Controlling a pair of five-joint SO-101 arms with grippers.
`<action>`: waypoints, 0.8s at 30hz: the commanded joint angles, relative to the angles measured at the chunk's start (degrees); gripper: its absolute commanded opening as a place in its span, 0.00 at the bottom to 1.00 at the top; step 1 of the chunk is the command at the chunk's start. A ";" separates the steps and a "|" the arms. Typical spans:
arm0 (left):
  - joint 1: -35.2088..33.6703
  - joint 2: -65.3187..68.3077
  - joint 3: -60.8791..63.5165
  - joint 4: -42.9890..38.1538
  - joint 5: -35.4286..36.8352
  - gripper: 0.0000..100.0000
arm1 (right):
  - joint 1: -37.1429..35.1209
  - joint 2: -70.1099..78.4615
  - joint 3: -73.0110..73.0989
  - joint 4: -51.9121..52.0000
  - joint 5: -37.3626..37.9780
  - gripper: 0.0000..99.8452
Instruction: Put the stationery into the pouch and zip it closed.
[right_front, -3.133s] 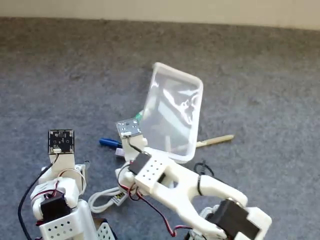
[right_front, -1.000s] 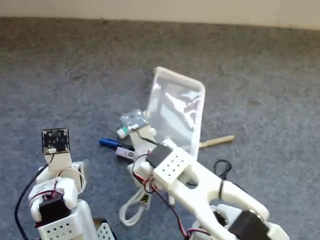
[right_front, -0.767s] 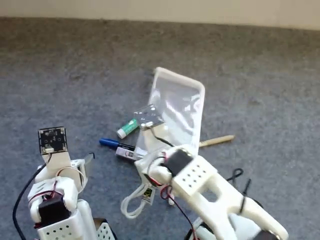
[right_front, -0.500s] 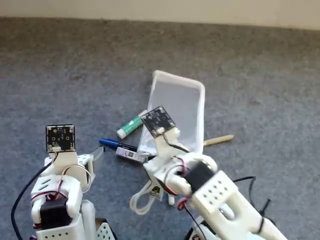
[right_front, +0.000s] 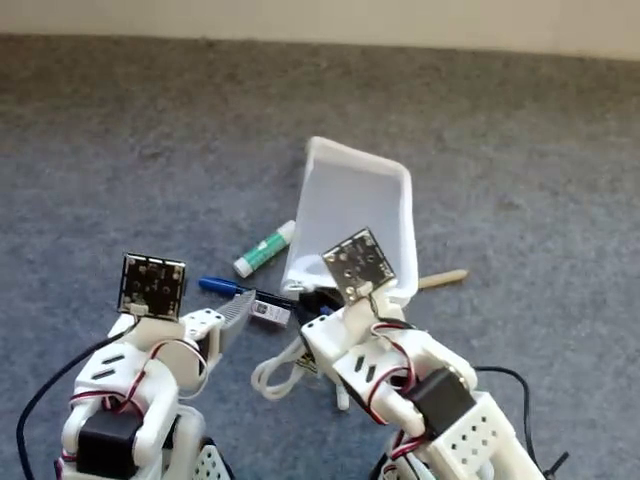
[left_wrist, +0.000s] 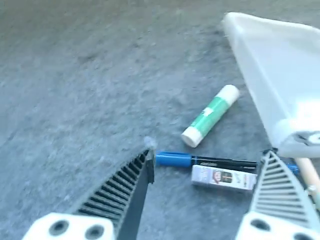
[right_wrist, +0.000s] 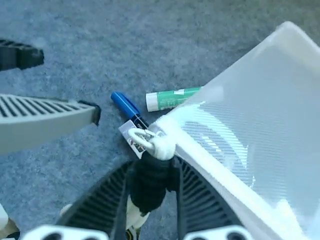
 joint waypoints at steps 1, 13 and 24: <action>4.18 0.48 -3.74 -1.14 0.70 0.31 | 2.95 -4.00 -0.40 -1.71 0.62 0.00; 7.96 0.75 -4.00 -9.14 3.60 0.30 | 6.11 -15.78 -0.04 -0.75 0.26 0.00; 17.01 0.75 -4.09 -11.87 4.66 0.30 | 6.20 -16.31 0.04 -0.75 0.18 0.00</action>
